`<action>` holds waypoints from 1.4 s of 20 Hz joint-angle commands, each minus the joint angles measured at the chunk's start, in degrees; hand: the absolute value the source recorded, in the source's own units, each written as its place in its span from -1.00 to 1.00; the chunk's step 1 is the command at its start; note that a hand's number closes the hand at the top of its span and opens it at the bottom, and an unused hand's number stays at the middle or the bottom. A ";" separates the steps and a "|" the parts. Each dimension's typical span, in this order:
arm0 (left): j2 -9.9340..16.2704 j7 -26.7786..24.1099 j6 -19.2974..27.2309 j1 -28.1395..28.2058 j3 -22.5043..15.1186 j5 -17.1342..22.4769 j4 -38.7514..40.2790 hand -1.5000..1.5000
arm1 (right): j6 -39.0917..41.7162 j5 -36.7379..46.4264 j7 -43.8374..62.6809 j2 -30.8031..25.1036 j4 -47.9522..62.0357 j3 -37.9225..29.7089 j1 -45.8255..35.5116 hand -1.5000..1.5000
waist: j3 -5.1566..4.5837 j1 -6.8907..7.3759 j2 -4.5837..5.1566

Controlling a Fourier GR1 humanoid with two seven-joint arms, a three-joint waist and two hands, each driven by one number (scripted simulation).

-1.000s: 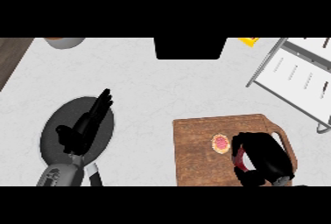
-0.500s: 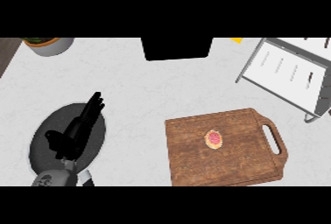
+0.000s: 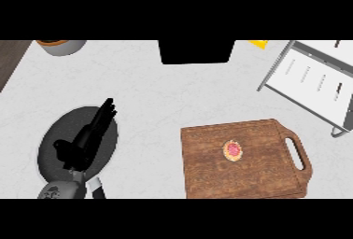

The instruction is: Pick the can from the cutting board and place it in the tiered basket

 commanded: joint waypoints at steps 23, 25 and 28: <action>-1.83 -0.42 -2.20 -2.23 -0.90 -1.78 1.58 0.00 | 4.41 -0.14 22.07 -10.53 22.69 18.78 -51.06 1.00 | -0.11 4.38 0.91; -1.49 2.80 -2.41 -2.63 -1.63 -1.74 -1.99 0.00 | 4.38 1.95 20.09 -9.61 26.69 21.06 -54.40 1.00 | -0.07 4.96 0.96; -1.86 0.92 -2.09 -4.14 -0.14 -1.50 1.10 0.00 | -0.93 4.22 16.90 -4.03 31.66 22.41 -56.37 1.00 | -0.07 4.18 0.98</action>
